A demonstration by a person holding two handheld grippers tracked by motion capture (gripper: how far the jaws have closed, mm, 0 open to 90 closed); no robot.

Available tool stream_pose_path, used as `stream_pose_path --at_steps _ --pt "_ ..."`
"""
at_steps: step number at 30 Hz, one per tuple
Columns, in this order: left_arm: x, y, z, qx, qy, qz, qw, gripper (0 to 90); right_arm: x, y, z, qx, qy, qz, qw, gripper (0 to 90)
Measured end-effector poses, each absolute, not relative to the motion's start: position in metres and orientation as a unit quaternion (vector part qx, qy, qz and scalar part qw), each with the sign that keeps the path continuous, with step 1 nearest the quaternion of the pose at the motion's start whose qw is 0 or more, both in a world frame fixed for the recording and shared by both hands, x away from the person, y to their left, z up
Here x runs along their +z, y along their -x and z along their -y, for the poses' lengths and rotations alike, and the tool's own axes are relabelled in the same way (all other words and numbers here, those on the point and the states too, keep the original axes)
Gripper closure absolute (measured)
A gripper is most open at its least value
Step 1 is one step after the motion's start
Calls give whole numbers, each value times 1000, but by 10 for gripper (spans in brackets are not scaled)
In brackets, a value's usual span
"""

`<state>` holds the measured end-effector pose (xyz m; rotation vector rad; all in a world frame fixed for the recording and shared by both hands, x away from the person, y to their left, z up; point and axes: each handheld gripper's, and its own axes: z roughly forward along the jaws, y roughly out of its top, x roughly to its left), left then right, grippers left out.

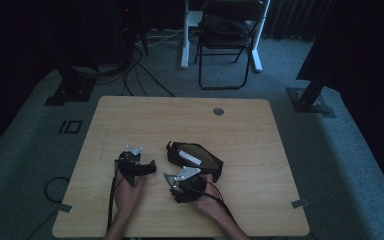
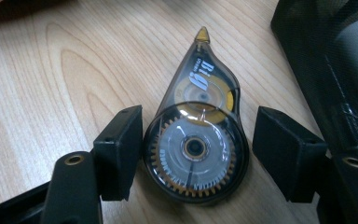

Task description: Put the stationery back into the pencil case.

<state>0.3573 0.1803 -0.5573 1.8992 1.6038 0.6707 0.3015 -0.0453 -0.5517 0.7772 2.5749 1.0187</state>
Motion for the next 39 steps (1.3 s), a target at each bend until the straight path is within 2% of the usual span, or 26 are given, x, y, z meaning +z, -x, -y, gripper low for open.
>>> stream_pose_path --at_steps 8,19,39 --pt "-557 -357 -180 250 -708 -598 280 15 -552 -305 46 356 -267 -889 112 404" --pt "-557 -357 -180 250 -708 -598 280 15 -550 -303 50 345 -274 -891 111 374" --pt "-557 -357 -180 250 -708 -598 280 15 -550 -307 48 343 -274 -892 110 380"
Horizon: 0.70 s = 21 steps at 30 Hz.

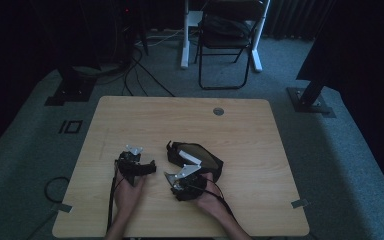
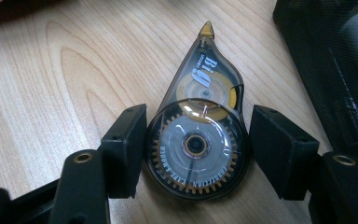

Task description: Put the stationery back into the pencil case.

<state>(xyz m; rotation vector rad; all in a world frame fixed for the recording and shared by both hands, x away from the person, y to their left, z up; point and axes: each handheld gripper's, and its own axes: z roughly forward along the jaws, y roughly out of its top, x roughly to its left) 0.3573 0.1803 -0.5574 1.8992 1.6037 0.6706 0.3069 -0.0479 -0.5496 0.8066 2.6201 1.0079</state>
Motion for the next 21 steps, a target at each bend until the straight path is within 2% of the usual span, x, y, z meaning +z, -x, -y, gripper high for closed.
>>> stream_pose_path --at_steps 4,21 --pt "-557 -357 -180 250 -708 -598 280 15 -549 -308 49 343 -276 -891 111 406" --pt "-557 -357 -180 250 -708 -598 280 15 -549 -305 48 348 -272 -889 118 417"
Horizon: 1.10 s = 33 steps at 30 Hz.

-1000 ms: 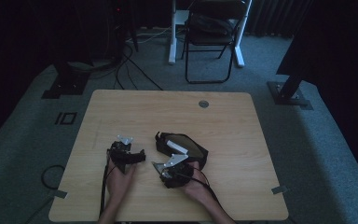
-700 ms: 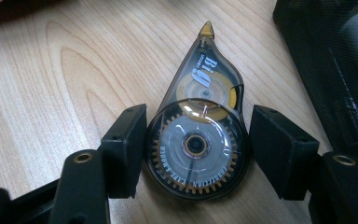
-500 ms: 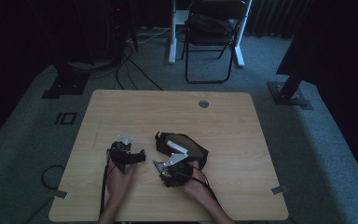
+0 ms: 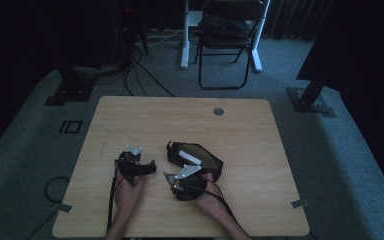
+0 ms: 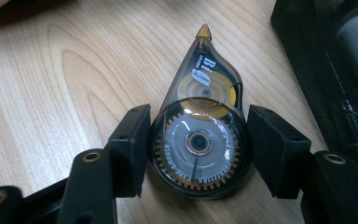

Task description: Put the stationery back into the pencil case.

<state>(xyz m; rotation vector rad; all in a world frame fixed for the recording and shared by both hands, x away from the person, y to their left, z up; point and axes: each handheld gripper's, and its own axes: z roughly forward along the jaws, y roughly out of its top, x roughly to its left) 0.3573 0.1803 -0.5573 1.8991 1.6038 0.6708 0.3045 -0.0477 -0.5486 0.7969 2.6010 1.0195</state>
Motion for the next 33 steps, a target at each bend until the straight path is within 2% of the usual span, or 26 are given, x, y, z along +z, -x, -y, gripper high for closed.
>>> stream_pose_path --at_steps 33 --pt "-557 -357 -180 250 -708 -598 280 15 -521 -294 50 382 -257 -877 137 417"
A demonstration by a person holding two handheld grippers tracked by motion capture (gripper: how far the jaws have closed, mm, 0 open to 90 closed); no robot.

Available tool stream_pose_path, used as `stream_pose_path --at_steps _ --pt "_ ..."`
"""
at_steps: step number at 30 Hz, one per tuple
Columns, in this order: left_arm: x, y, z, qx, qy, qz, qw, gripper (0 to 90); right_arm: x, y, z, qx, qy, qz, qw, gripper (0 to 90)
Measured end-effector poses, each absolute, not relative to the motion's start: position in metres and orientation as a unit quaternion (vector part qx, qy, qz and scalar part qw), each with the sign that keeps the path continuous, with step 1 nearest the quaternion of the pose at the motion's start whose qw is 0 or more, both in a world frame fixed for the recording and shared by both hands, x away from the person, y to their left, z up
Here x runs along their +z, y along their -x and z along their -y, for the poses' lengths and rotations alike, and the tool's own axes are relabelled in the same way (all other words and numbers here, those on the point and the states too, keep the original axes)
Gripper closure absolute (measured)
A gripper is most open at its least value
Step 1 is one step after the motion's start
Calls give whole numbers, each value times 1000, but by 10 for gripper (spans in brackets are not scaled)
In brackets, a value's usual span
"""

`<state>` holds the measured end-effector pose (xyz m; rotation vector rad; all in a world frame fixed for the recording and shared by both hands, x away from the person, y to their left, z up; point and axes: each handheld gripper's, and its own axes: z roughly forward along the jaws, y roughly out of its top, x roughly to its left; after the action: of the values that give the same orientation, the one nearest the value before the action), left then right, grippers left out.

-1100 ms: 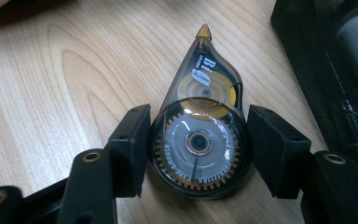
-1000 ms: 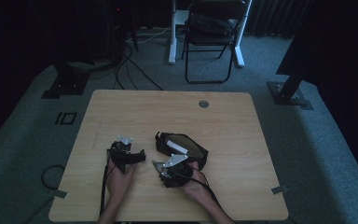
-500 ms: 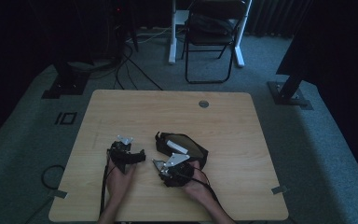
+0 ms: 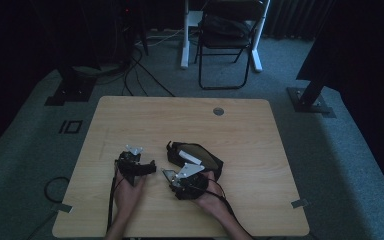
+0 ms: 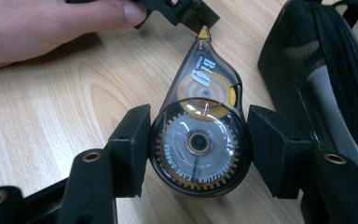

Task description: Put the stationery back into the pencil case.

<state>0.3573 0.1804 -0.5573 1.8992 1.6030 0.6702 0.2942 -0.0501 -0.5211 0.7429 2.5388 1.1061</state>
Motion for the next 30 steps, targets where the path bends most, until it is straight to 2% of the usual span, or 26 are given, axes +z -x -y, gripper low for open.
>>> stream_pose_path --at_steps 30 --pt "-557 -357 -180 250 -708 -598 280 15 -500 -287 55 403 -244 -869 152 417"
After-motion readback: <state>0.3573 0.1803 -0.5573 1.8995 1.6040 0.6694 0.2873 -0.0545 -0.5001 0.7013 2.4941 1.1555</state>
